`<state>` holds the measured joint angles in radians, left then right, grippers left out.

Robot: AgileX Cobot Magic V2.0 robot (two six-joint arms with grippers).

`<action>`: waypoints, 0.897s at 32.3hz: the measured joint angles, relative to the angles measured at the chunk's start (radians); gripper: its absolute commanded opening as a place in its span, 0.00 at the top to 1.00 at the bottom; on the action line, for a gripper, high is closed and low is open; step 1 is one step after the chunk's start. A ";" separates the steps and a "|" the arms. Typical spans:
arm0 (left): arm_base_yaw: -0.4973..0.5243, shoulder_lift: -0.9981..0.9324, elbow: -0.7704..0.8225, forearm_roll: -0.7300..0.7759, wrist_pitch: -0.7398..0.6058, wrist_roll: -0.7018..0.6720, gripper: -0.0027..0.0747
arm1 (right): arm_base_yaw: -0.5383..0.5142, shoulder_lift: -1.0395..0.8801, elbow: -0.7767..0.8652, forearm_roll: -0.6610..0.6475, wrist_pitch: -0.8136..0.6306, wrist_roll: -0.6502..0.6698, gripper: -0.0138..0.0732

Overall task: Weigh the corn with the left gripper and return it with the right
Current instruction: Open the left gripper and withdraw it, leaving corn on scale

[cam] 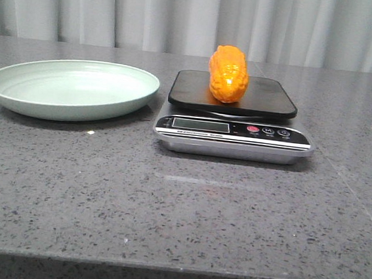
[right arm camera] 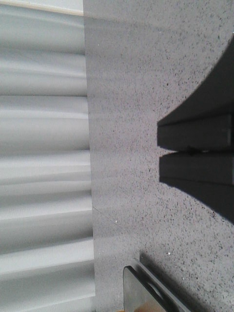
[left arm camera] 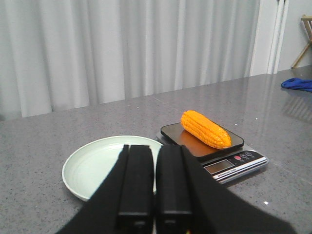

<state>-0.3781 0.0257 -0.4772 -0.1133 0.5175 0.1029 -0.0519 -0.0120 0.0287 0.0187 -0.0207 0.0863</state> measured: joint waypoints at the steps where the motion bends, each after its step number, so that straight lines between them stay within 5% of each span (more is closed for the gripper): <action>1: 0.000 0.000 0.005 -0.002 -0.015 0.003 0.79 | 0.000 0.000 0.000 0.000 0.000 0.000 0.68; 19: 0.000 0.005 0.076 -0.007 -0.147 0.006 0.79 | 0.000 0.000 -0.013 -0.006 -0.014 0.000 0.68; 29: 0.000 0.005 0.076 -0.007 -0.150 0.006 0.79 | 0.000 0.303 -0.410 -0.006 0.160 0.000 0.68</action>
<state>-0.3781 0.0307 -0.4008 -0.1203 0.3674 0.1089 -0.0519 0.2912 -0.3811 0.0123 0.1395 0.0863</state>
